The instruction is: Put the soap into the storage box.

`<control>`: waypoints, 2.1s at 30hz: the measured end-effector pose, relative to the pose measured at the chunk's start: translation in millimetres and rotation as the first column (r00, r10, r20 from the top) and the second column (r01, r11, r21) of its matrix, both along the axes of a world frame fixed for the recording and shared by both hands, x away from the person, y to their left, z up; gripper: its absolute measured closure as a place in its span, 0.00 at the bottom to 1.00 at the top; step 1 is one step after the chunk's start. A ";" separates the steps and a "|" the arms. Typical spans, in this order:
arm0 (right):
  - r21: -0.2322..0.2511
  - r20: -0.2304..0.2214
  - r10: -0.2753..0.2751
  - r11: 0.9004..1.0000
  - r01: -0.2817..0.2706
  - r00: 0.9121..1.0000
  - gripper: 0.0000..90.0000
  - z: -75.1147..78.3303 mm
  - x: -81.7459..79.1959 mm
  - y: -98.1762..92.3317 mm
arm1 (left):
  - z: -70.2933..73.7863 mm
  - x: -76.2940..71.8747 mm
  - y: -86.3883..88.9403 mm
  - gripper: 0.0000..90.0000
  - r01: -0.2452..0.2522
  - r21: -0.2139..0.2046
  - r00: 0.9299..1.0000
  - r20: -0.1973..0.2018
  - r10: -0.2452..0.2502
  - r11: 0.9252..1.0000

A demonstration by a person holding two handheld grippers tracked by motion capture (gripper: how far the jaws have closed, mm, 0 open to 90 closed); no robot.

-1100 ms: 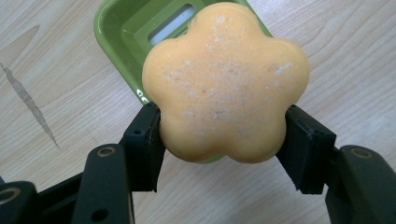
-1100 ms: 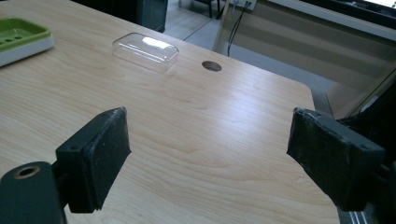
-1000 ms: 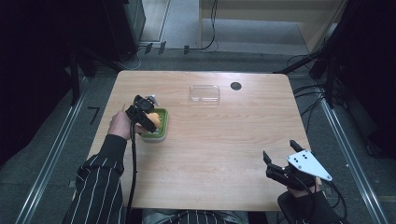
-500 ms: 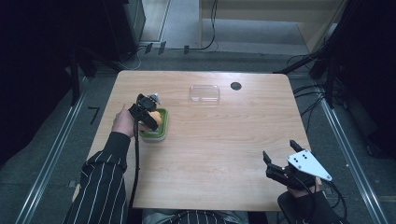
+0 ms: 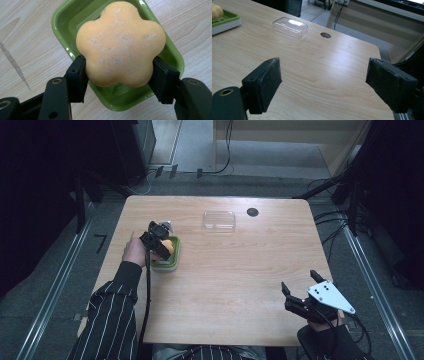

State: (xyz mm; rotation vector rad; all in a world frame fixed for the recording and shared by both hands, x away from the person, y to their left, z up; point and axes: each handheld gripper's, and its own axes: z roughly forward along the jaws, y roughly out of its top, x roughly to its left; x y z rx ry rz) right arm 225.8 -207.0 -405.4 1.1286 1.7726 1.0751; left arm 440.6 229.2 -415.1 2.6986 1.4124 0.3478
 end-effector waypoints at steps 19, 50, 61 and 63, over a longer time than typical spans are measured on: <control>0.000 0.001 0.002 1.000 -0.002 1.000 0.15 0.0 0.0 -0.4 | -9.4 2.6 -6.3 0.43 -0.003 0.033 1.000 0.000 0.003 0.999; 0.001 0.003 0.004 1.000 -0.004 1.000 0.15 0.3 1.0 1.1 | -6.2 -1.1 -3.6 0.37 -0.011 0.038 1.000 0.000 0.011 0.999; 0.003 0.007 -0.003 1.000 0.003 1.000 0.15 0.5 -1.1 -0.7 | 3.0 -7.2 -5.2 0.20 -0.012 0.023 1.000 0.005 0.012 1.000; 0.004 0.007 -0.004 1.000 0.004 1.000 0.15 0.5 -1.2 -0.5 | 4.5 -8.3 -5.0 0.17 -0.013 0.022 1.000 0.000 0.013 1.000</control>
